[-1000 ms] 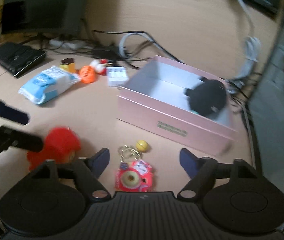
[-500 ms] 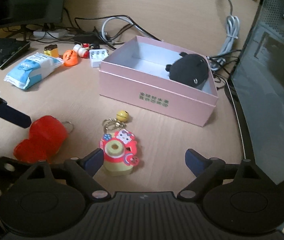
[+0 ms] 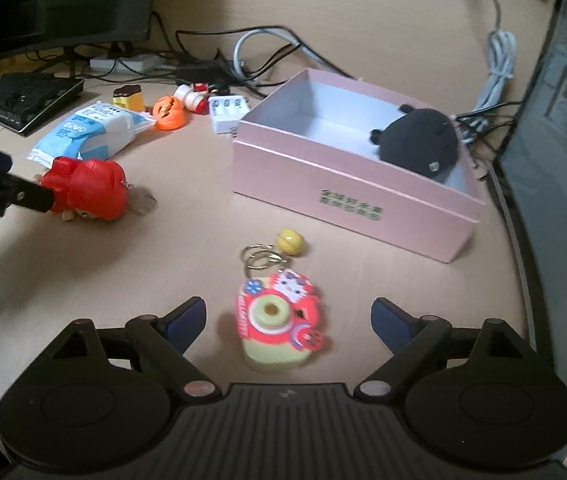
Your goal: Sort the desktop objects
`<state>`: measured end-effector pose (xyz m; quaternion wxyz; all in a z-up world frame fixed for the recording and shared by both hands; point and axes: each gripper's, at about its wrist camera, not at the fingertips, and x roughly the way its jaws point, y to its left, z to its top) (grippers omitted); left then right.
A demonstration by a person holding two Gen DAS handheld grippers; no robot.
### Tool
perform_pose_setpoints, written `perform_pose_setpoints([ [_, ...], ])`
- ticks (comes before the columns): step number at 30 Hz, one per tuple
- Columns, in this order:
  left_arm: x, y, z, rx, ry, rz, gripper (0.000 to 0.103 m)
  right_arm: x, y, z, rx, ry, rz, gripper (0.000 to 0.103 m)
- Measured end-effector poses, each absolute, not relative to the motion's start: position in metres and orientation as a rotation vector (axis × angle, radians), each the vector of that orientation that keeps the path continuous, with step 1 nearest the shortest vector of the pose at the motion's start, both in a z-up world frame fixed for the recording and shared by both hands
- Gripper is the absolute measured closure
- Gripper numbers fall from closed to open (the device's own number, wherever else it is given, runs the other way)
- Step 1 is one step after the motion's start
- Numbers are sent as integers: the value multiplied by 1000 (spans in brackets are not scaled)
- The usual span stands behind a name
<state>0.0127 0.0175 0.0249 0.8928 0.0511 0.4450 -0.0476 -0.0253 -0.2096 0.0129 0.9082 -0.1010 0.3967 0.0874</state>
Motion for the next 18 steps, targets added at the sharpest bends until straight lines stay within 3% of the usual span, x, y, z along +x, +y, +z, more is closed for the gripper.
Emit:
perform_pose_setpoints([
  [10,17,-18,20,52,886,-192,6,-19,-218,6,-223,845,148,13],
  [14,25,-40,13,214,825,-193,5,-29,-222,9,-246,825,142,13],
  [18,24,-36,13,155,914,-323,4,-34,-230,10,-227,826,125,13],
])
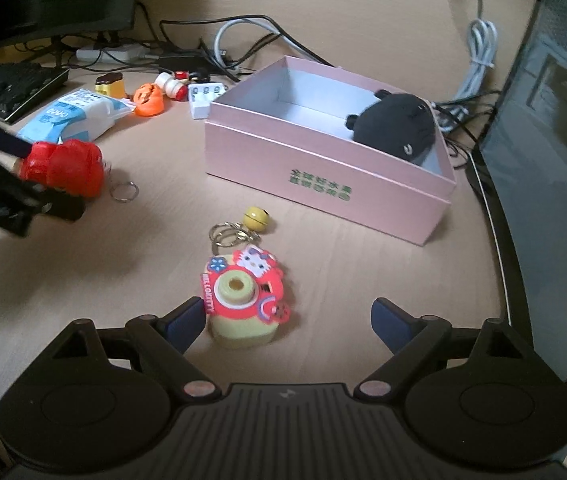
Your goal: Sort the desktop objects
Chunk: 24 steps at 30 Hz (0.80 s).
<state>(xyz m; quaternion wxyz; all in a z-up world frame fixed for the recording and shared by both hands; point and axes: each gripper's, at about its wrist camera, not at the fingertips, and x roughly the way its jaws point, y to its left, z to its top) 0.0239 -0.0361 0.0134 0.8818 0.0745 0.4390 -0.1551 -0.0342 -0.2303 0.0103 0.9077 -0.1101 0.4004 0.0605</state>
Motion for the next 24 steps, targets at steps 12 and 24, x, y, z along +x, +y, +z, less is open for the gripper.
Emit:
perform_pose_setpoints([
  [12,29,-55,15,125,893,-356,4,-31,-225,7,-214,839,160,13],
  [24,35,-59,1,194,932,-224,49,-29,-231,6,-209,843,163,13],
])
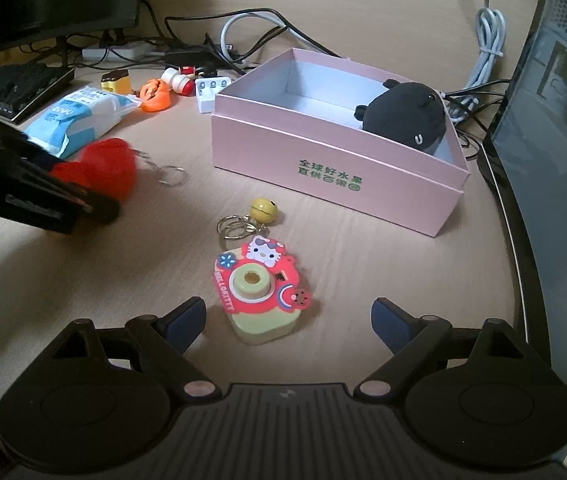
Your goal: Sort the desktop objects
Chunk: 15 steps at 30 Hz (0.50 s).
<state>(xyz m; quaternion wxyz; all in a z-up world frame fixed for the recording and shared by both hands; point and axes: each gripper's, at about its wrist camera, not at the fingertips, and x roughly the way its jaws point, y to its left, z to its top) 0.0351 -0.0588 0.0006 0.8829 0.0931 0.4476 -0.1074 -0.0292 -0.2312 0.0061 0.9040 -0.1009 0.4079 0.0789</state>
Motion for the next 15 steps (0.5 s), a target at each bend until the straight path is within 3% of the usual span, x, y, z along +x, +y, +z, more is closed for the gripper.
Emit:
perform_pose_setpoints([
  [2,35,-47,0,175,940,-192,47,-26,-230,5,-205,841,175,13],
  [4,35,-39,0,132,962,-229,32,-22,-229,5,-193,839,195,13],
  [6,33,-38,3,113,956,-253,26,-15,-227,3,-177,843,218,13],
  [8,33,-42,5,116,948,-254,25,-9,-226,1,-153,862,234,19],
  [12,39,-50,-1,126,961,-220,28,-6,-228,7,-127,882,249,51],
  [14,39,-53,-3,145,951,-214,29,-7,-229,9,-135,907,245,51],
  [15,38,-53,-2,150,951,-220,38,-8,-230,11,-141,916,239,51],
])
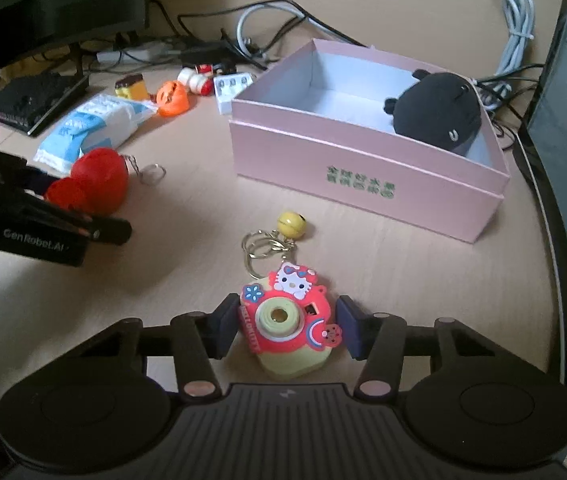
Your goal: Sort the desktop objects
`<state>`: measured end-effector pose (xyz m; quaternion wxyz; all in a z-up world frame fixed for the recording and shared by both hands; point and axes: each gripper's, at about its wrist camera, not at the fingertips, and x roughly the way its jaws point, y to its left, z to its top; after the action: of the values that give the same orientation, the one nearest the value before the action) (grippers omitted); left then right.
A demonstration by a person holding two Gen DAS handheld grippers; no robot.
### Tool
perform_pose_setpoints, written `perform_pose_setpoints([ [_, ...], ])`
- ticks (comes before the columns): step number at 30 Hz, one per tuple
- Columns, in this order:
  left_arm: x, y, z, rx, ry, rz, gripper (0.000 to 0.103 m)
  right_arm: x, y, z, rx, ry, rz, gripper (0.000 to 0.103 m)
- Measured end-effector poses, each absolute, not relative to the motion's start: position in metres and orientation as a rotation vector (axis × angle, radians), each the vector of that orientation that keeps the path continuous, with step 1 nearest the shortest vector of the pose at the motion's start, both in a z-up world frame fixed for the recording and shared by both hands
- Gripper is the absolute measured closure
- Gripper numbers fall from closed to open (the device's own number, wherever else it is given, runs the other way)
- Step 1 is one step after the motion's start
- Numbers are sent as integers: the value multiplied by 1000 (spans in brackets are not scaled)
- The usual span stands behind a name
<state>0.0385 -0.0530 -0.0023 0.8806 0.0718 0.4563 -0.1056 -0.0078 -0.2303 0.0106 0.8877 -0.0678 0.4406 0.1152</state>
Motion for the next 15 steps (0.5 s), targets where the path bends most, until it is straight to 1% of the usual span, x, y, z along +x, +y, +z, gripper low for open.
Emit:
perform_pose_setpoints([
  [1,37,-53,-1,155,946,-222,48,-9,-232,13,-143,922,235,51],
  [3,35,-51,3,161,937,-224,49,-12,-238,25,-137,912,229,52],
  [5,29,-48,11,149,914,-229,49,-16,-245,47,-132,861,217,52],
  [6,26,-46,19,138,895,-242,49,-18,-249,65,-129,817,206,57],
  [7,23,-45,28,131,873,-254,49,-20,-253,80,-124,783,197,59],
  [12,18,-46,92,115,669,-311,49,-29,-268,153,-90,580,149,60],
  [15,26,-54,117,136,577,-333,49,-36,-271,177,-79,508,141,60],
])
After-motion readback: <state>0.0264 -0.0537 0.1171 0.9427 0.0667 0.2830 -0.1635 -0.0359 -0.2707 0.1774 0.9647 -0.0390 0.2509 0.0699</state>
